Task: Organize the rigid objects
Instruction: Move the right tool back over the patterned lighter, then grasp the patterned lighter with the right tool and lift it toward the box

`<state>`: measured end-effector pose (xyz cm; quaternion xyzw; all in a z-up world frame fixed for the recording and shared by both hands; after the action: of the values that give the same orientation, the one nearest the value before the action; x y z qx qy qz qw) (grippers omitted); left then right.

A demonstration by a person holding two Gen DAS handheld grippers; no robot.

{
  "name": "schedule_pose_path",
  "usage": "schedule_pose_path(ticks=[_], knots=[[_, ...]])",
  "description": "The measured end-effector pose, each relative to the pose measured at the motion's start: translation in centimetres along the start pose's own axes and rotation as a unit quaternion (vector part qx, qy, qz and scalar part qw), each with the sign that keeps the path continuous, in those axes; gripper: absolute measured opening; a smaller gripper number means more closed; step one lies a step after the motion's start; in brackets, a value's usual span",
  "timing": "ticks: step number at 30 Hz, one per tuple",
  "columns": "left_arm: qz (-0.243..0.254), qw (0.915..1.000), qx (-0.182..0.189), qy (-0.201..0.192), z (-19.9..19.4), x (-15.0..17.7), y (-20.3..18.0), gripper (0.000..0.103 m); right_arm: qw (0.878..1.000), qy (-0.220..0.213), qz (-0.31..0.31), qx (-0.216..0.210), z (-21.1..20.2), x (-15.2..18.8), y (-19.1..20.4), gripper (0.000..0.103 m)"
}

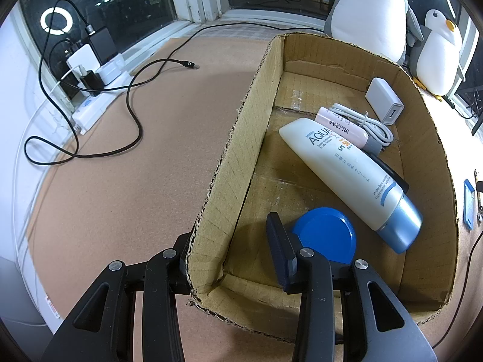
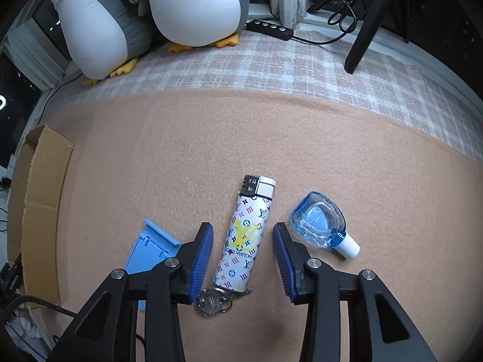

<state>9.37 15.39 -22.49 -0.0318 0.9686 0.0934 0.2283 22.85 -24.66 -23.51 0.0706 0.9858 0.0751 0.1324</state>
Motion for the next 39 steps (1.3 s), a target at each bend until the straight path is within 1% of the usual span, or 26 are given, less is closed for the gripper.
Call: schedule_pose_path(ticks=[2,5,8,14,22,25,30,39], knots=[[0.0,1.0,0.0,0.0,0.0,0.0,0.0,0.038,1.0,0.004,-0.008,0.006,0.1,-0.1,0.3,0.034],[0.0,1.0,0.0,0.0,0.0,0.0,0.0,0.038,0.999,0.003,-0.026,0.027,0.2,-0.3,0.7,0.025],[0.0,1.0,0.0,0.0,0.0,0.0,0.0,0.038,0.999,0.004,-0.035,0.032,0.2,-0.3,0.8,0.022],[0.0,1.0,0.0,0.0,0.0,0.0,0.0,0.038,0.999,-0.005,-0.036,0.021,-0.1,-0.1,0.9,0.021],[0.0,1.0,0.0,0.0,0.0,0.0,0.0,0.038,0.999,-0.027,-0.036,-0.001,-2.3,0.8,1.5,0.021],[0.0,1.0,0.0,0.0,0.0,0.0,0.0,0.038,0.998,-0.038,-0.045,-0.014,-3.4,0.9,2.9,0.021],[-0.001,1.0,0.0,-0.001,0.0,0.0,-0.1,0.038,0.995,-0.057,-0.071,-0.043,-5.2,1.2,6.4,0.021],[-0.002,1.0,0.001,-0.001,-0.1,-0.2,-0.1,0.038,0.982,-0.076,-0.141,-0.103,-8.3,3.1,14.2,0.021]])
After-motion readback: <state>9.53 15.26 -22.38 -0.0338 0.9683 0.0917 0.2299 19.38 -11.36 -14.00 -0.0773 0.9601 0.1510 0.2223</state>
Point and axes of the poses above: each gripper's, at about its wrist camera, not at the fingertips, and z roughly the way its jaws point, y to its left, x to its underside, the point moved 3 cm from there along z, roughly the way its jaws point, and after that the axes turned 11 degrees about z, right-handed, at the moved point
